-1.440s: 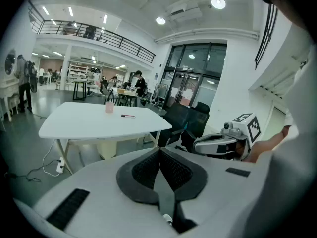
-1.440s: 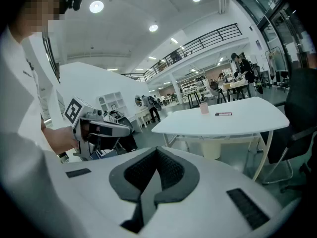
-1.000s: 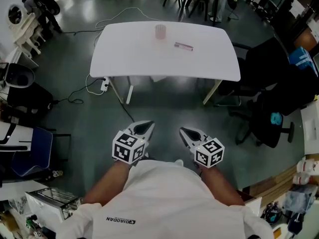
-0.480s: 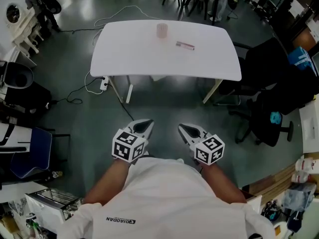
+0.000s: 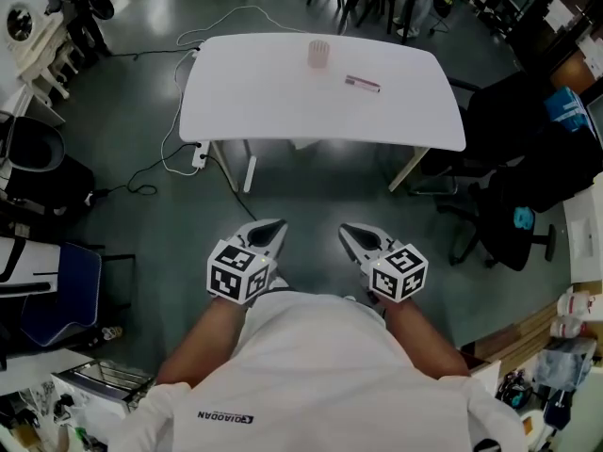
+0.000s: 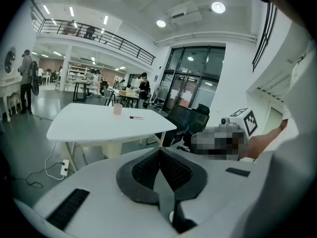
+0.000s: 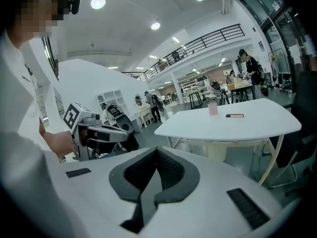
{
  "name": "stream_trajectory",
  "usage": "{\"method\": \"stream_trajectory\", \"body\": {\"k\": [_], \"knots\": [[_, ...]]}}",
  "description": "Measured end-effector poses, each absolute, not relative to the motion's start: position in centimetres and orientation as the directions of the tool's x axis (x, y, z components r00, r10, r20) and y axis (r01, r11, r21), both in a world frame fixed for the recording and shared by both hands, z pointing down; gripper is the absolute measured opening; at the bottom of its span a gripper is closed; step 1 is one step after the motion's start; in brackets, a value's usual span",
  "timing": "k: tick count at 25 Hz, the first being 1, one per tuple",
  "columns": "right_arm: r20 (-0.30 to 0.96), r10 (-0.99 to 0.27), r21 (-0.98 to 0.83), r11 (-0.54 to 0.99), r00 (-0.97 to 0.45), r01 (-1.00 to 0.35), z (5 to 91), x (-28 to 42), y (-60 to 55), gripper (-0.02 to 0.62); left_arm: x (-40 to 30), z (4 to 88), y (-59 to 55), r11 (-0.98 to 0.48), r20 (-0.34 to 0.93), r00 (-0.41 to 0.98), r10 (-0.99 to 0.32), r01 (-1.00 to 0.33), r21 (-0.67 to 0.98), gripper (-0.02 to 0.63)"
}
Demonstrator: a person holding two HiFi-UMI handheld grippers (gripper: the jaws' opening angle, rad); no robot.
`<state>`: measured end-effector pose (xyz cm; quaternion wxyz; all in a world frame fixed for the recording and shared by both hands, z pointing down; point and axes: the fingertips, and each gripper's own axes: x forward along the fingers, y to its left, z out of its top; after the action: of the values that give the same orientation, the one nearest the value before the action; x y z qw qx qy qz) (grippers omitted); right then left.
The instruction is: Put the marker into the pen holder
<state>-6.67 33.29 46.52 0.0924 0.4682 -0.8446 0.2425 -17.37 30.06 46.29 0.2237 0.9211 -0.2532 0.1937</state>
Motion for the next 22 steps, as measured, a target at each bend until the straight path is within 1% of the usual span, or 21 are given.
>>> {"method": "stream_trajectory", "body": {"k": [4, 10, 13, 22], "knots": [[0.388, -0.755, -0.318, 0.429, -0.528, -0.846, 46.8, -8.9, 32.1, 0.018, -20.1, 47.2, 29.4, -0.773, 0.473, 0.799, -0.371, -0.548, 0.32, 0.029], [0.415, -0.745, -0.313, 0.421, -0.521, -0.851, 47.6, -10.0, 32.5, 0.018, -21.6, 48.3, 28.8, -0.762, 0.472, 0.804, -0.363, -0.547, 0.346, 0.029], [0.425, -0.749, -0.282, 0.425, -0.509, -0.86, 47.6, -10.0, 32.3, 0.018, -21.6, 48.3, 28.2, -0.761, 0.468, 0.805, -0.366, -0.548, 0.347, 0.029], [0.41, -0.76, -0.32, 0.397, -0.504, -0.86, 48.1, -8.7, 30.9, 0.018, -19.6, 48.7, 27.9, -0.773, 0.476, 0.812, -0.338, -0.528, 0.352, 0.029]]}}
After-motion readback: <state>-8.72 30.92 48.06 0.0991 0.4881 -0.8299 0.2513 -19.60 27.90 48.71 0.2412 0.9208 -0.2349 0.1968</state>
